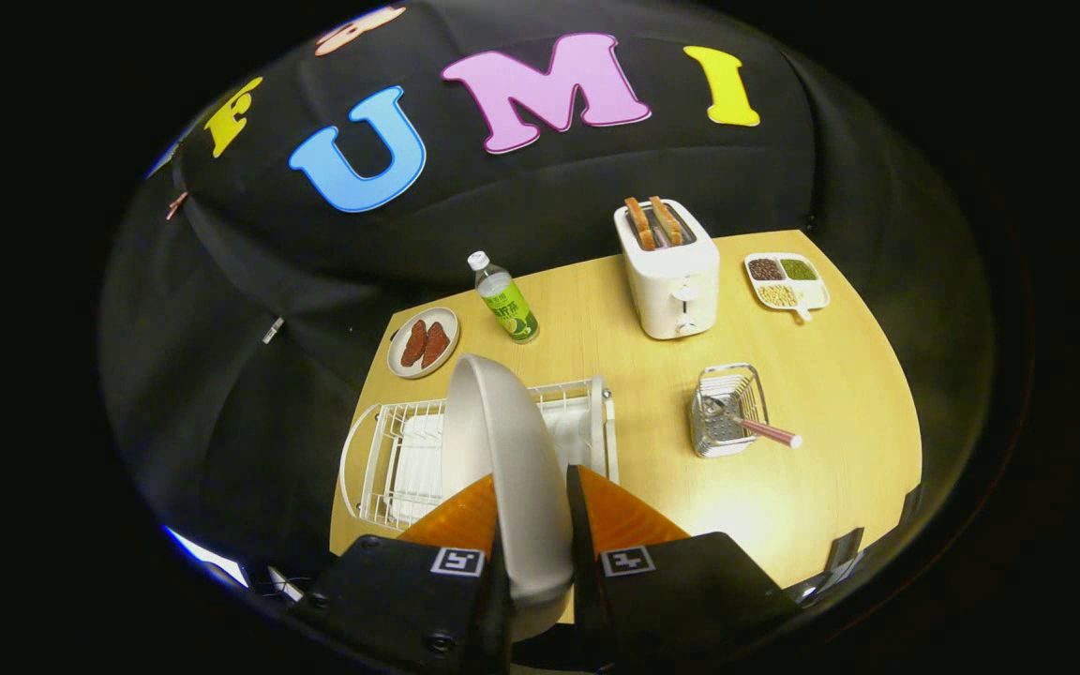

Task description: Take the plate from the dish rack, then take the spoon from the basket and place it into the plate.

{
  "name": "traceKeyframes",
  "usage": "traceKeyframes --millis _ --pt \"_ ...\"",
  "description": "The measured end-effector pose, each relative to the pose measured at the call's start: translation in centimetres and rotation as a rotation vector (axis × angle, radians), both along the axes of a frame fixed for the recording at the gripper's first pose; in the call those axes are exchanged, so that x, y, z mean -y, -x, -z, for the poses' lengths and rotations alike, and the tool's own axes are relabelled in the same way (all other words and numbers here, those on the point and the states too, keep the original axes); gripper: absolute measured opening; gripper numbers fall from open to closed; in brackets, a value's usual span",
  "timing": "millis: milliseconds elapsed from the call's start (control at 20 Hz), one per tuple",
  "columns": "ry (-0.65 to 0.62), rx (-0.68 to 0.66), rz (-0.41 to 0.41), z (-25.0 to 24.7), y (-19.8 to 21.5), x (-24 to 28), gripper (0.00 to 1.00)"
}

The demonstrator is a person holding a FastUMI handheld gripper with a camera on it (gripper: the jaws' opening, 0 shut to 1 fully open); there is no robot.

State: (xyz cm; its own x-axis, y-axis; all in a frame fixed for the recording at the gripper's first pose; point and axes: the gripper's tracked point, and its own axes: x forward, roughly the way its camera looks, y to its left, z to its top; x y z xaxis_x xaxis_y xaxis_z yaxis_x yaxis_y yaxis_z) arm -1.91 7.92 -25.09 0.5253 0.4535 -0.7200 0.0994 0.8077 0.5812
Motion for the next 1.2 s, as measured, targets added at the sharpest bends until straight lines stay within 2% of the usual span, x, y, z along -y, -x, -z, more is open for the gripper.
traceKeyframes --millis 250,550,750,950,1200 --pt "-0.127 -0.067 0.039 1.9 7.8 4.2 0.3" --pt "-0.185 -0.194 0.093 9.9 15.5 7.3 0.3" --pt "-0.177 -0.235 0.094 15.9 16.4 7.7 0.3" --pt "-0.258 -0.281 0.106 18.4 16.3 6.3 0.3" --pt "-0.25 -0.317 0.091 21.9 16.1 6.4 0.31"
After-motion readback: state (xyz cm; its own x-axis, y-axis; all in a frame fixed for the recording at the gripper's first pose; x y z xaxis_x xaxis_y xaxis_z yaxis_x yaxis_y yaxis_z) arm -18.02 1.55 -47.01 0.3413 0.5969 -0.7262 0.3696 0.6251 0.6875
